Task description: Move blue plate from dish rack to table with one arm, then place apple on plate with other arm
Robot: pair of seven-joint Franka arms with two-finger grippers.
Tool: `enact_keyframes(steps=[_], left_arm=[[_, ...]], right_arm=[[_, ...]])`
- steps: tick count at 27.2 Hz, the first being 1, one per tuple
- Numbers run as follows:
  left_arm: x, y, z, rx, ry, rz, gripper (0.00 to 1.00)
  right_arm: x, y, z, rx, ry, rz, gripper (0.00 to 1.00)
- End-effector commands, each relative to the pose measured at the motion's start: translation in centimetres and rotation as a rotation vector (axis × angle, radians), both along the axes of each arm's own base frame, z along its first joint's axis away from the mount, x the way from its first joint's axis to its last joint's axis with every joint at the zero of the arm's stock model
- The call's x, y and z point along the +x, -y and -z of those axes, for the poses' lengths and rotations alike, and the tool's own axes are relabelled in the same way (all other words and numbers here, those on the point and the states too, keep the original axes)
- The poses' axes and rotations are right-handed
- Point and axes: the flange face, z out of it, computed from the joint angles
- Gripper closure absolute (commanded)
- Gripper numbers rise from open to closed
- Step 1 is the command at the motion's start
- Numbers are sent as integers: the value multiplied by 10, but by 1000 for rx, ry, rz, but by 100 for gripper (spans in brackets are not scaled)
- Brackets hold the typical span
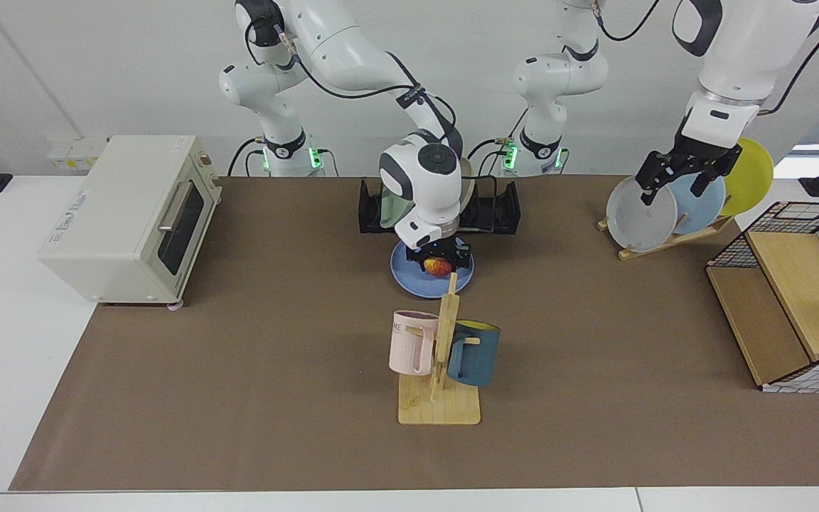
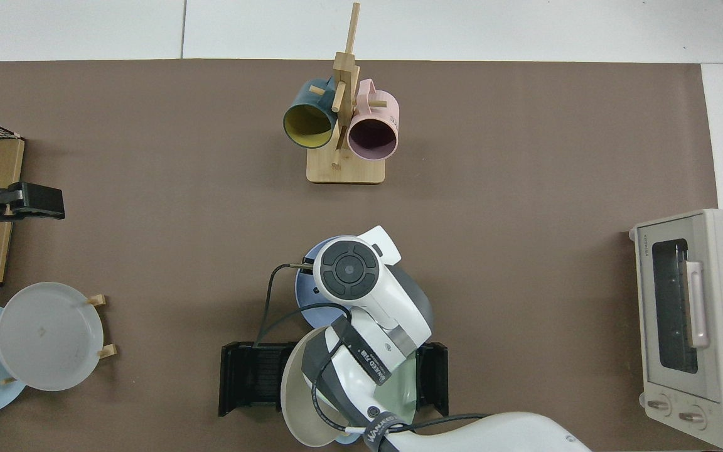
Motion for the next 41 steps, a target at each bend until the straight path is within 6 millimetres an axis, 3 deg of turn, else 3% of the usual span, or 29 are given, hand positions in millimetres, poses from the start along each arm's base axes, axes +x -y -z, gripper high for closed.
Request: enact_keyframes(steps=[1,7,10,15,19,22,35,41], left_arm=[[-8,-1,0,-5,-12,11,0],[-8,3,-1,-5,-7,18,0],[-6,5,-1,-5,2,24,0],[-6,9,0,-9,-3,32,0],[-8,13,0,-45,-14,31,0],[-8,14,0,-53,-11,31,0],[-12,18,-1,-52,-28,38,0],[-11,18,-1,-52,-18,40,0]], right_arm=[[5,5,-8,-53,19,-42,0],[5,10,-35,-83,21,-107,0],[11,12,-64,-81,27,-106,0],[27,44,-114,-91,0,-125,0],[44,85,-159,-50,51,-116,0],[59,120,-175,-43,65,-125,0],[115,304,-197,-76,87,-207,0],[109,348,-224,-38,90,-125,0]])
